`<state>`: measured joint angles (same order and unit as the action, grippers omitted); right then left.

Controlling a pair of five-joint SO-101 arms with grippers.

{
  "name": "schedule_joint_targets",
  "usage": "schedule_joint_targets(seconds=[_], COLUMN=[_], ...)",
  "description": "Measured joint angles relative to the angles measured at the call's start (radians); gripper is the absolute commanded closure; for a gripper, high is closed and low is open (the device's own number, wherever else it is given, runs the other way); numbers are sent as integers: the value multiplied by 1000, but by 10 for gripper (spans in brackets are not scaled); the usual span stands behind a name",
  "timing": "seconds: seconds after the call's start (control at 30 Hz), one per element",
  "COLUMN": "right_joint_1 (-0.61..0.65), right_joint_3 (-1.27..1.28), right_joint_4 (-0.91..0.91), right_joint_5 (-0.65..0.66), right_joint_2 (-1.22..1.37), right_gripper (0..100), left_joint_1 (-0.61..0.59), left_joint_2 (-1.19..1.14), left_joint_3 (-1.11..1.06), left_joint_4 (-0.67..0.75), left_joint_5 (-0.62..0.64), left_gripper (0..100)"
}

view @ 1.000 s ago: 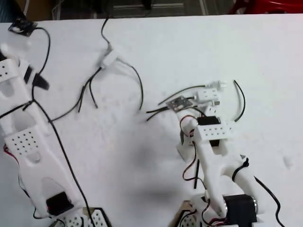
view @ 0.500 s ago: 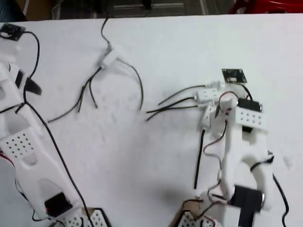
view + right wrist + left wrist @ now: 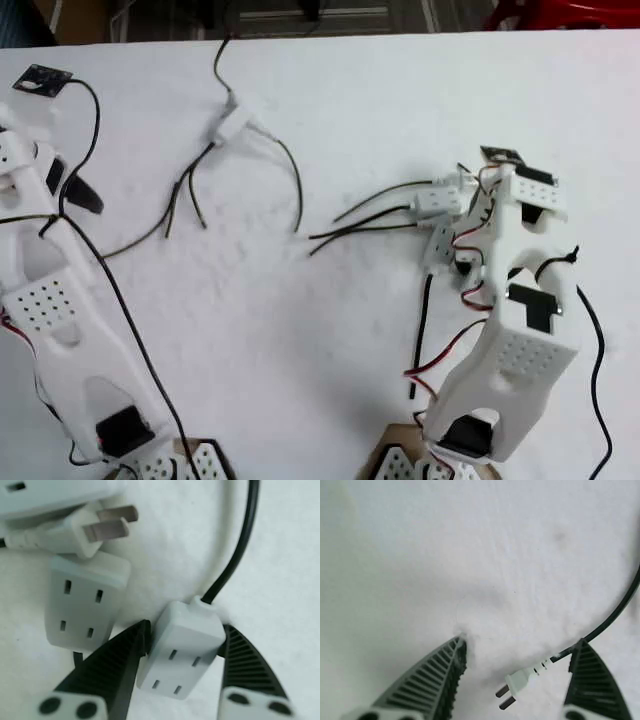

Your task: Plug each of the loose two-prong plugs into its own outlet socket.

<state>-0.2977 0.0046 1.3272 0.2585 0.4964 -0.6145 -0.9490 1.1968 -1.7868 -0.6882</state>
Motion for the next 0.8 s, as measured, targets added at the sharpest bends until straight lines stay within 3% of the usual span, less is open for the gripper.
schedule_joint_targets(seconds=[0.1,0.37,0.5,0.63,0.8], right_joint_1=[-8,-23,0,115,316], right_joint_3=[-74,-189,-250,-285,-285], right_joint_4=[60,203,305,367,382], right_joint_5=[0,0,-74,-172,-362], right_joint_2=[55,72,-17,-129,-215], right_gripper=[913,909,909,910,907], left_joint_1=[0,-9,-41,-87,-175], left_joint_2=[0,0,0,0,0], left_joint_3=[0,-9,-9,-9,-14], left_joint_4=[0,0,0,0,0], left_joint_5=[0,-2,-3,-3,-91], left_gripper=[679,679,679,679,679])
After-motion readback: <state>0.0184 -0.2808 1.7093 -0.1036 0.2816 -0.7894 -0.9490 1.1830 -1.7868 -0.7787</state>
